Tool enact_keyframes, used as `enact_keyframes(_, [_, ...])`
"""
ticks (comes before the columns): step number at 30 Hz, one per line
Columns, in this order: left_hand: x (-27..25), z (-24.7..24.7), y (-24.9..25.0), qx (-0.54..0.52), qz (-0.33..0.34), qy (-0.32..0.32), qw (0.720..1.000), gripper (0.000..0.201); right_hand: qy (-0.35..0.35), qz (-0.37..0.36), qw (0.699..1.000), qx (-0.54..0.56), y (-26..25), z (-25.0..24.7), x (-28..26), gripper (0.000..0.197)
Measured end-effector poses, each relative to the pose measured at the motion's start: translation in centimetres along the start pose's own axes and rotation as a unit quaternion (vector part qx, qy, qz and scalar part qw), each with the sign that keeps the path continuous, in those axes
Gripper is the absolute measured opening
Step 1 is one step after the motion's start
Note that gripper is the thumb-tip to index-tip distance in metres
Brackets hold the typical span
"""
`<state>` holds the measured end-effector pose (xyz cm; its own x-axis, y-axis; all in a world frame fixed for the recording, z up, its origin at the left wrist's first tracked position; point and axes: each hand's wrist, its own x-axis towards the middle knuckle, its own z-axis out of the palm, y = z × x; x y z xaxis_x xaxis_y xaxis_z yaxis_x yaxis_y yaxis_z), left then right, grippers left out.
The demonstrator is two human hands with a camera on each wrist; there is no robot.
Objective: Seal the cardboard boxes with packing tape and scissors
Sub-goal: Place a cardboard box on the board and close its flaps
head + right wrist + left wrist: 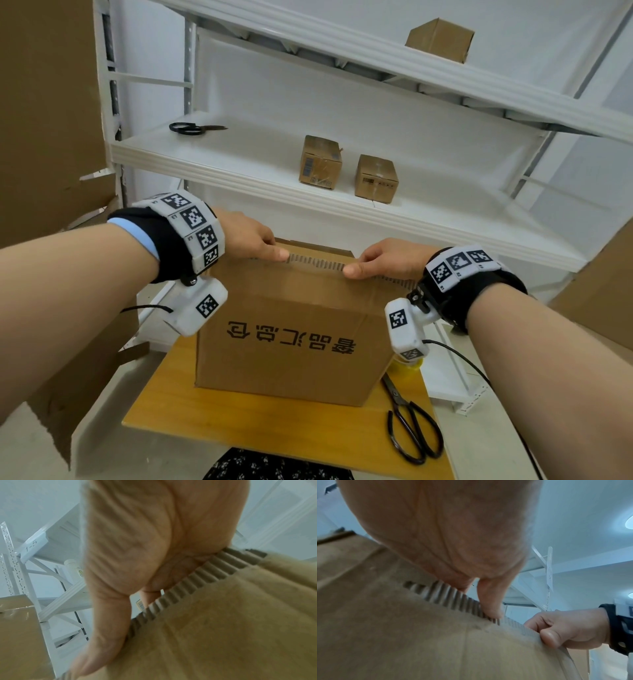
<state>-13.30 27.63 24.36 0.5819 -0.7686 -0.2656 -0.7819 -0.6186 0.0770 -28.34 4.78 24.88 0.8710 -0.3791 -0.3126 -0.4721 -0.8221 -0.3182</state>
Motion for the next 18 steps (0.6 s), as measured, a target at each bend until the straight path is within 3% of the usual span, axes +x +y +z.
enact_keyframes(7, [1.4, 1.2, 1.0, 0.046, -0.01, 0.057, 0.997, 0.053, 0.038, 0.012, 0.999, -0.003, -0.2, 0.8, 0.2, 0.057])
enact_keyframes(12, [2.0, 2.3, 1.1, 0.075, -0.041, 0.054, 0.995, 0.056, 0.058, 0.024, 0.997, -0.046, 0.4, 1.2, 0.6, 0.031])
enact_keyframes(18, [2.3, 3.1, 0.9, 0.077, -0.047, 0.062, 0.994, 0.046, 0.113, 0.032, 0.992, -0.051, 1.6, 1.5, 1.7, 0.04])
